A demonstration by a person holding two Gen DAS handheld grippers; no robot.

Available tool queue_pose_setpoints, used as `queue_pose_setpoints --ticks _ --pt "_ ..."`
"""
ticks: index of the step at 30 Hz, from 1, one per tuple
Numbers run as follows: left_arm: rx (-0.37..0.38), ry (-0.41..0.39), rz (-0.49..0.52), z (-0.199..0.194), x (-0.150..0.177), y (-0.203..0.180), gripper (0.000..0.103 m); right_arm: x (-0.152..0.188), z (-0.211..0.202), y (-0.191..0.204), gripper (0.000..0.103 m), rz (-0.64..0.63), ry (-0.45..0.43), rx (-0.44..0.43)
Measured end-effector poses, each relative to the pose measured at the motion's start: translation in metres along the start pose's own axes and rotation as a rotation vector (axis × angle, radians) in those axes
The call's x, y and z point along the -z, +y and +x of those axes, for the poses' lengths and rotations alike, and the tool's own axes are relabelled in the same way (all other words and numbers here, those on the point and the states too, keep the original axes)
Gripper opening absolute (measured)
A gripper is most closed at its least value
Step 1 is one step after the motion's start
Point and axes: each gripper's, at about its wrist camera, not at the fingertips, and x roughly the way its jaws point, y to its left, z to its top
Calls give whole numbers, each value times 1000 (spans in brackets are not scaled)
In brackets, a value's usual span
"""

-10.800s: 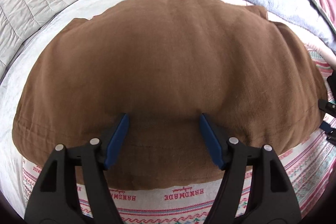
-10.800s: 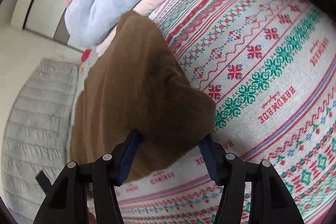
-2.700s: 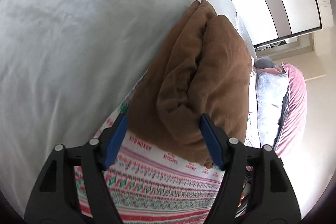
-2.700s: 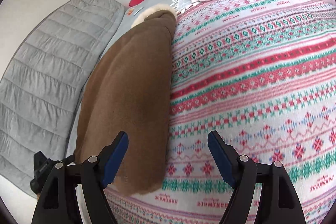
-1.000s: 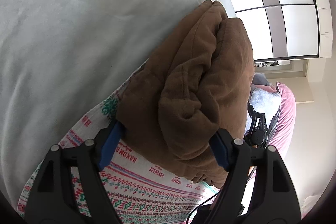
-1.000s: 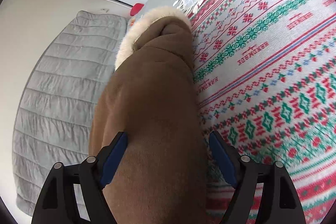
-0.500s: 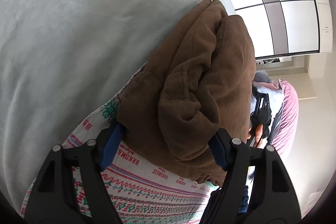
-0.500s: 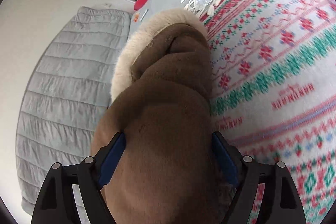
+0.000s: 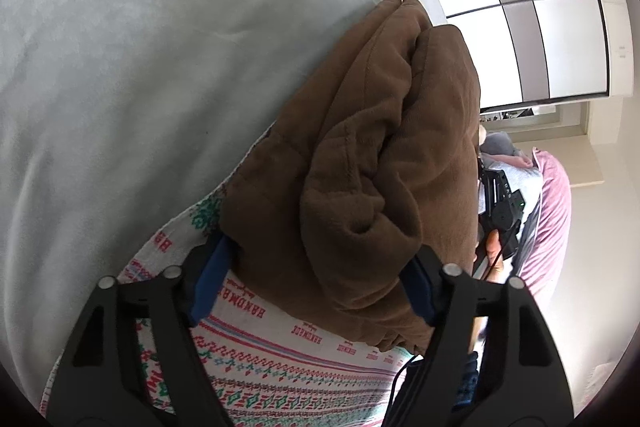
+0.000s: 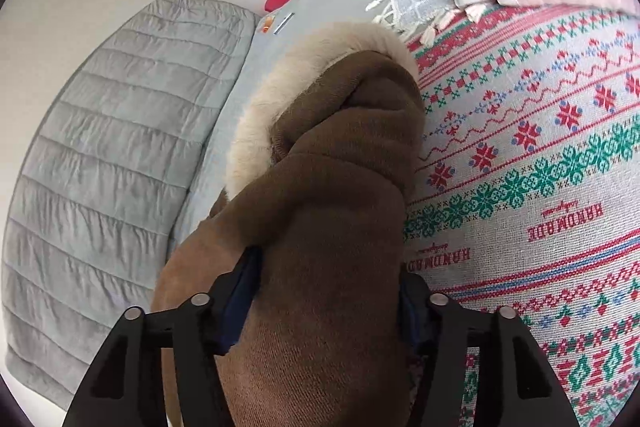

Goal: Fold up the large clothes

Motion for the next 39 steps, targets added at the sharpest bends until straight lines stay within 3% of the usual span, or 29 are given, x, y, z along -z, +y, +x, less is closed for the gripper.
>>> queue_pose_setpoints --ticks 6,15,21,33,39 --pt "-51 -43 86 0 4 -18 51 4 1 8 53 -54 -9 32" --pt "-82 -81 135 -4 7 -28 42 9 -1 21 47 -119 -27 95" --pt "-118 -141 231 -12 13 -47 37 15 -10 44 41 -203 -72 133" --pt "-51 -219 306 -32 8 -62 36 29 -38 102 38 -331 -124 181" --pt "35 -254 269 -51 -15 -53 35 35 -45 145 35 -399 -177 179"
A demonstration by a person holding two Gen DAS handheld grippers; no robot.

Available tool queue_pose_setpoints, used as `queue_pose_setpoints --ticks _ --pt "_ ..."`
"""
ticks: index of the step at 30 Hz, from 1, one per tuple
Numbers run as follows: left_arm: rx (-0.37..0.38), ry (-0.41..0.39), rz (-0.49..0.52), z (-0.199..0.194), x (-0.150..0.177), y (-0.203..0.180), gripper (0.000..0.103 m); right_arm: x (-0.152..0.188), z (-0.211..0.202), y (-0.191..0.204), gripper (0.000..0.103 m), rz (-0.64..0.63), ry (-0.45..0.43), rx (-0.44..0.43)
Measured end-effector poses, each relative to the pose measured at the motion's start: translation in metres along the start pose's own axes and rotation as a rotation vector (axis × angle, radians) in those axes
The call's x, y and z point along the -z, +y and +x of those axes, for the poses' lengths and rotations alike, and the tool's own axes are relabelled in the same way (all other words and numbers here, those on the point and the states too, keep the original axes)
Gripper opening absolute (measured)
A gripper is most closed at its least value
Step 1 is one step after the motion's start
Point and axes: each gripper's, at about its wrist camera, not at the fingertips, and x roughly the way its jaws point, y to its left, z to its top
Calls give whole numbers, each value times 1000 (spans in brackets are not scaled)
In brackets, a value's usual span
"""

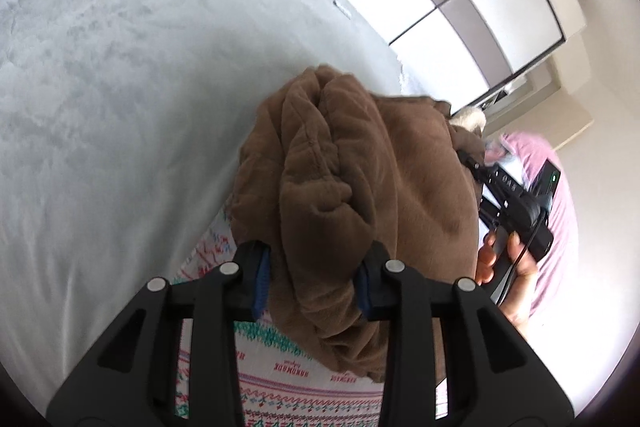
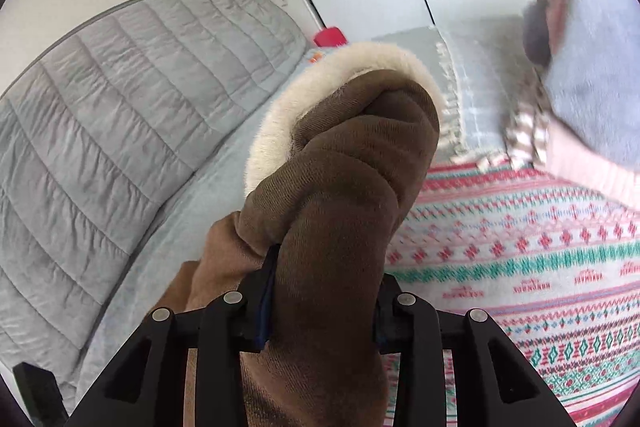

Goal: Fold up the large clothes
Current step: 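Lift the coat bundle with both grippers and carry it onto the grey quilt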

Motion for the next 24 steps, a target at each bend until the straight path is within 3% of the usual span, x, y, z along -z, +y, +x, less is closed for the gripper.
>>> queue_pose_setpoints --ticks 4,6,11,14,16,18,19,20,21,22,24 --pt "54 -77 -66 -21 -26 19 35 -13 -4 38 34 -48 -45 -33" --pt "64 -153 -77 -40 -41 30 35 -18 -1 62 34 -69 -69 -68" --pt "4 -376 -51 -91 -76 57 35 -30 27 137 33 -113 -114 -197" --pt "-20 -469 -89 -105 -95 89 35 -32 54 171 33 -85 -139 -292" --pt "-54 -473 -176 -99 -109 124 36 -30 84 183 34 -34 -130 -349" --pt "-80 -439 -295 -81 -112 161 37 -22 128 185 41 32 -75 -367" --pt "-101 -411 -367 -73 -109 181 38 -12 160 184 51 54 -5 -321" --pt "-147 -364 -439 -59 -103 202 39 0 194 184 58 53 102 -201" --pt "-153 -347 -451 -50 -98 214 41 16 224 181 58 39 212 -31" --pt "-108 -347 -436 -46 -96 219 41 28 237 176 59 43 243 38" --pt "-149 -356 -420 -49 -97 214 42 43 230 159 74 132 116 -26"
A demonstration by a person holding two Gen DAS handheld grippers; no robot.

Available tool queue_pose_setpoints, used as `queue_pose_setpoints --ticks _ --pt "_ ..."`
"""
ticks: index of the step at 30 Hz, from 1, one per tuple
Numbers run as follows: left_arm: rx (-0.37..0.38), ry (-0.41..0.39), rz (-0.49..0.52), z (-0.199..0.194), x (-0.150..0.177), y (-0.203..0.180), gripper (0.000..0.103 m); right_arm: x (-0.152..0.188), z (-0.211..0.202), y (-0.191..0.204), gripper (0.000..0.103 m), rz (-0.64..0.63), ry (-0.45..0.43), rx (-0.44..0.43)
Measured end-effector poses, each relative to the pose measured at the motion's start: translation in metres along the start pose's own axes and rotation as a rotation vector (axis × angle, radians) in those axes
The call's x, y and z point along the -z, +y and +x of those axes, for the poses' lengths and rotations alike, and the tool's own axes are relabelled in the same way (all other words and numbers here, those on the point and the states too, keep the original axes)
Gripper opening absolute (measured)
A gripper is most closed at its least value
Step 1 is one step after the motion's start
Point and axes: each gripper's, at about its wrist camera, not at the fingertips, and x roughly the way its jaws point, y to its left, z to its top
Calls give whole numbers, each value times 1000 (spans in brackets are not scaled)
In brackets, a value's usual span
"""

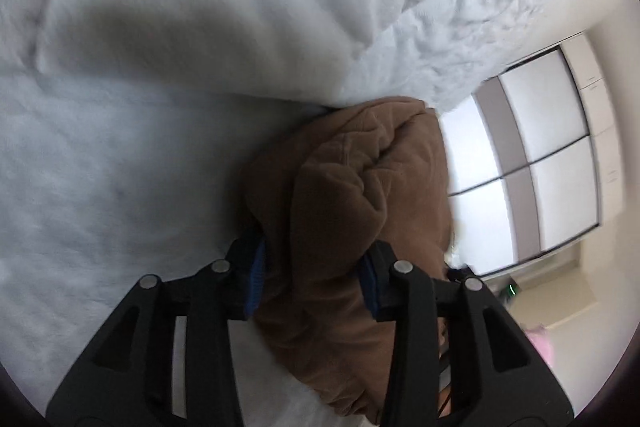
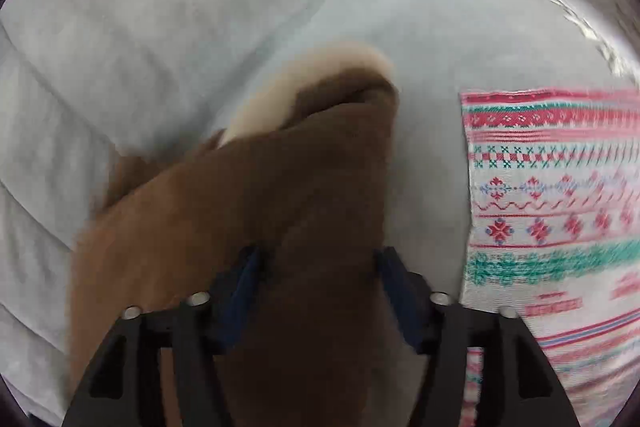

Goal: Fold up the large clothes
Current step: 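Lift the coat bundle with both grippers and carry it onto the grey quilt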

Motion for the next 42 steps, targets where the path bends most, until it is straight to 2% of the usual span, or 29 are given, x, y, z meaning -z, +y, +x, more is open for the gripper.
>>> queue_pose_setpoints --ticks 2,4,6,9,12,16,20,24,27,31,33,35,39,42 --pt "-8 -4 40 -5 1 -10 44 5 -3 -13 78 55 8 -22" --pt "-26 3 43 -9 3 -12 47 2 -17 -17 78 37 20 -3" --pt "-9 9 -4 -11 -1 -6 49 -2 -40 -14 78 -27 1 35" --pt "46 37 -100 -20 -8 11 51 2 -95 -15 78 -109 -51 22" --pt "63 37 -138 -28 -5 19 51 17 -133 -23 78 -153 -43 -5" --pt "45 14 -146 -48 0 21 52 42 -167 -39 78 -198 -31 15" --pt "52 0 -150 -65 0 17 52 62 -196 -64 78 -182 -15 -2" --pt "-25 8 -23 -74 4 -12 53 90 -225 -88 78 -126 23 -45" --pt "-80 27 122 -92 20 -31 65 114 -248 -97 78 -113 78 -81" --pt "-37 62 273 -117 43 -64 70 156 -312 -111 79 -162 112 -87" --pt "-34 42 316 -133 54 -79 81 174 -348 -117 81 -182 121 -67" --pt "-35 18 353 -150 69 -88 81 188 -379 -118 85 -198 105 -65" --pt "-65 40 523 -170 114 -118 84 207 -422 -106 92 -250 32 -124" --pt "-107 60 530 -173 146 -117 86 223 -427 -97 97 -291 -22 -122"
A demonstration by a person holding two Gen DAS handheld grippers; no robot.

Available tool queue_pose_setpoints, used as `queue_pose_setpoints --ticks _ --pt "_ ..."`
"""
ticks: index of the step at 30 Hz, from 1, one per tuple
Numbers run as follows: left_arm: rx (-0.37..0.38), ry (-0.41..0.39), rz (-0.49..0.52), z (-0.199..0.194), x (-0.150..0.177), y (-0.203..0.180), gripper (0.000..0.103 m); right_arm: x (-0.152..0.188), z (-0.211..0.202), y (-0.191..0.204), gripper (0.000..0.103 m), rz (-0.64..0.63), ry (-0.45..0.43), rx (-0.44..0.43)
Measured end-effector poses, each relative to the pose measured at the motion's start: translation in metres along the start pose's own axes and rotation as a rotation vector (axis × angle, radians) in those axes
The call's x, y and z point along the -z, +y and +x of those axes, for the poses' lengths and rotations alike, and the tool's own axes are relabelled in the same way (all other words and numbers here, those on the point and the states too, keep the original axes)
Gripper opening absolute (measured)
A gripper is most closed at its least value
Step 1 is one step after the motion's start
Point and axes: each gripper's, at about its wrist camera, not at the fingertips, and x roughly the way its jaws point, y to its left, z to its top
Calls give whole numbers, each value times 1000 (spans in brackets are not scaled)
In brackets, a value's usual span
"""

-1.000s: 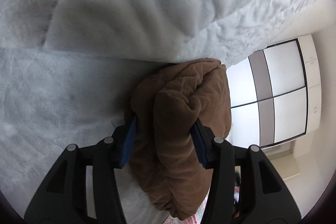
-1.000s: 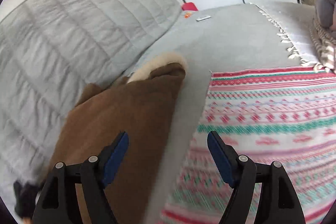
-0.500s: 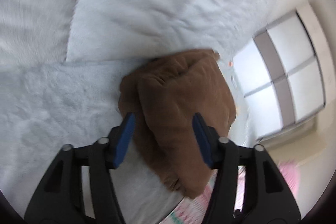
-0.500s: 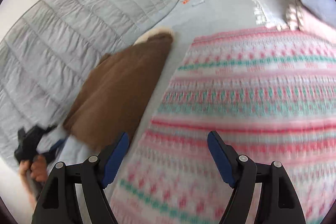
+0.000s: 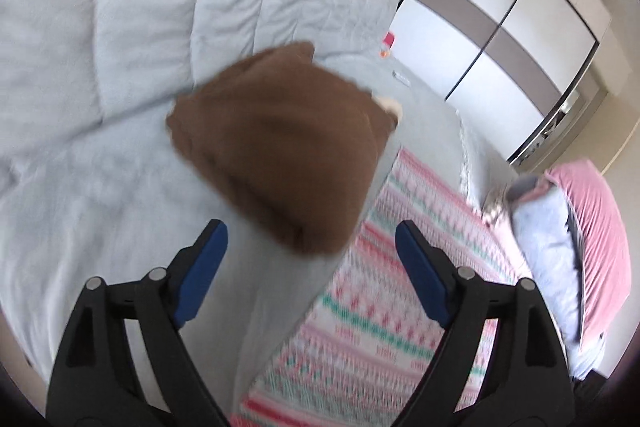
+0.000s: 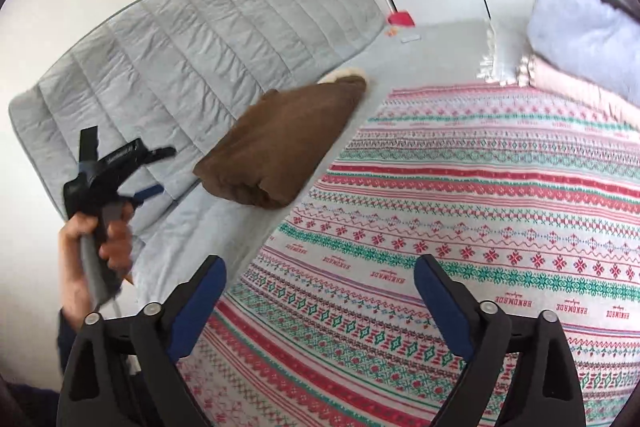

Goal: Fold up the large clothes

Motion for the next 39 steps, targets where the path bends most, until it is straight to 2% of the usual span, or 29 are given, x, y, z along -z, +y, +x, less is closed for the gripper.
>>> queue_pose_setpoints --ticks 2,4,5,7,10,12,14,19,23,29,34,39 --pt "-11 32 -12 -3 22 1 86 6 4 6 97 -17 24 14" --pt "-53 59 13 -5 40 -2 86 17 -1 11 97 -33 9 -7" --pt "-88 71 48 -7 47 -8 86 22 -4 15 97 -43 -1 -5" --pt "-105 73 114 -14 54 -19 86 31 -12 26 97 -87 -19 3" --pt "-99 17 198 -41 65 -34 88 40 -24 46 97 -165 -57 17" --pt "-114 1 215 -53 71 -36 98 44 -29 59 97 -207 -80 27" --pt "-128 4 220 -63 77 -35 101 48 -35 69 97 -227 -98 25" --pt "-217 6 212 -80 90 -26 102 55 -44 84 97 -249 -118 7" --pt "-235 -6 215 -93 106 -24 102 60 -47 93 97 -267 -97 -20" --pt "-300 -76 299 -114 128 -36 102 67 -57 105 97 -318 -116 -22" --pt "-346 -165 368 -128 134 -49 102 65 -56 100 98 -287 -115 -15" --pt "-358 -182 386 -129 136 -50 102 64 -51 95 99 -261 -101 -7"
